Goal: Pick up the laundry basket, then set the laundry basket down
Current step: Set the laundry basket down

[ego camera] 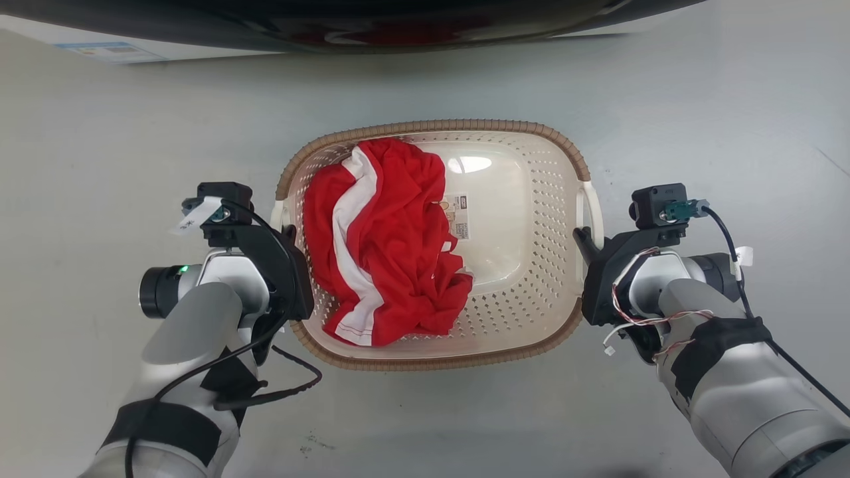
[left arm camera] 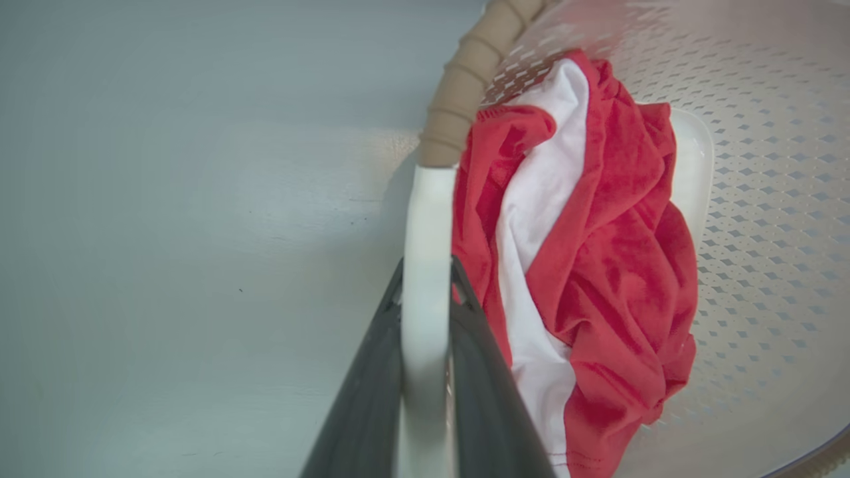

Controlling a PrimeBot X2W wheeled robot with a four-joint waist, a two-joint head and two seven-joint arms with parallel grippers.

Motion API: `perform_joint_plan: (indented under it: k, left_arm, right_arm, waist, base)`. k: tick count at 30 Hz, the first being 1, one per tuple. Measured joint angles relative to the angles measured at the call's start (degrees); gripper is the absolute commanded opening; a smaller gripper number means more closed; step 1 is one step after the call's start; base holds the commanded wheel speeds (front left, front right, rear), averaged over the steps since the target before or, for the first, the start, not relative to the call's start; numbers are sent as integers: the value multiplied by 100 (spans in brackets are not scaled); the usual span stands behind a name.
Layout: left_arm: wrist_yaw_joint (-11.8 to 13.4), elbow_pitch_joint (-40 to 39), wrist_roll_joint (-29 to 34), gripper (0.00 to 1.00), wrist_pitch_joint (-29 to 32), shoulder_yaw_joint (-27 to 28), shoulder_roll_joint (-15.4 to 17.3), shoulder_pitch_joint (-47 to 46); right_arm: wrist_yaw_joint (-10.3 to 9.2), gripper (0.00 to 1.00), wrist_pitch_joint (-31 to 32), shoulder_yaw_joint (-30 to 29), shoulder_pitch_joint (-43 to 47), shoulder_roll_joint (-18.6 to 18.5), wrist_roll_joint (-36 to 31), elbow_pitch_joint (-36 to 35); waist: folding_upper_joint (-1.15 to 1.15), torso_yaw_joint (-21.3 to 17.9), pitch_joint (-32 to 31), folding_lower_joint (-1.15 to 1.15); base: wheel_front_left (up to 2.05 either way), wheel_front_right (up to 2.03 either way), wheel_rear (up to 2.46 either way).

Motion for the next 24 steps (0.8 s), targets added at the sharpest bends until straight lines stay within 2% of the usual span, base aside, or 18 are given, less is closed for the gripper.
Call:
perform_joint_plan:
  k: [13,14,16,17,18,19,20,21,22,24]
  left_arm:
    - [-96,116,-65,0,232,-13,-8,-94]
    - [-97,116,-68,0,232,-13,-8,-95]
    - [-101,118,-69,0,232,-32,-8,-96]
    - [-102,120,-70,0,232,-36,-8,-97]
    - [-102,123,-73,0,232,-52,-7,-97]
    - [-102,125,-75,21,231,-62,-5,-97]
    - [-104,126,-79,34,231,-63,-5,-98]
    - [-125,127,-91,52,229,-69,-4,-102]
    - [-138,129,-91,98,199,-76,4,-105]
    - [-145,127,-93,100,197,-77,5,-122]
  right_arm:
    - [19,2,-101,53,-113,-15,-9,62]
    - [24,8,-110,65,-118,-18,-15,62]
    - [25,28,-157,76,-121,-20,-60,63]
    - [25,44,-164,82,-124,-22,-60,67]
    - [25,73,-214,92,-125,-27,-70,69]
    - [25,99,-250,90,-125,-38,-73,77]
    - [25,100,-266,97,-125,-55,-78,80]
    - [25,100,-320,104,-125,-76,-98,78]
    - [25,100,-359,98,-125,-88,-97,77]
    - [26,100,-423,110,-126,-91,-98,68]
  waist:
    - [-1,30,136,0]
    - [-1,32,140,0]
    - [-1,34,147,1]
    - [-1,35,149,0]
    - [-1,37,150,0]
    - [0,38,151,0]
    - [0,40,150,0]
    - [0,42,148,0]
    - [0,44,145,1]
    - [-1,47,138,0]
  base:
    - [0,0,0]
    - [0,0,0]
    - [0,0,0]
    - [0,0,0]
    - [0,0,0]
    - [0,0,0]
    - [0,0,0]
    - [0,0,0]
    - [0,0,0]
    - [0,0,0]
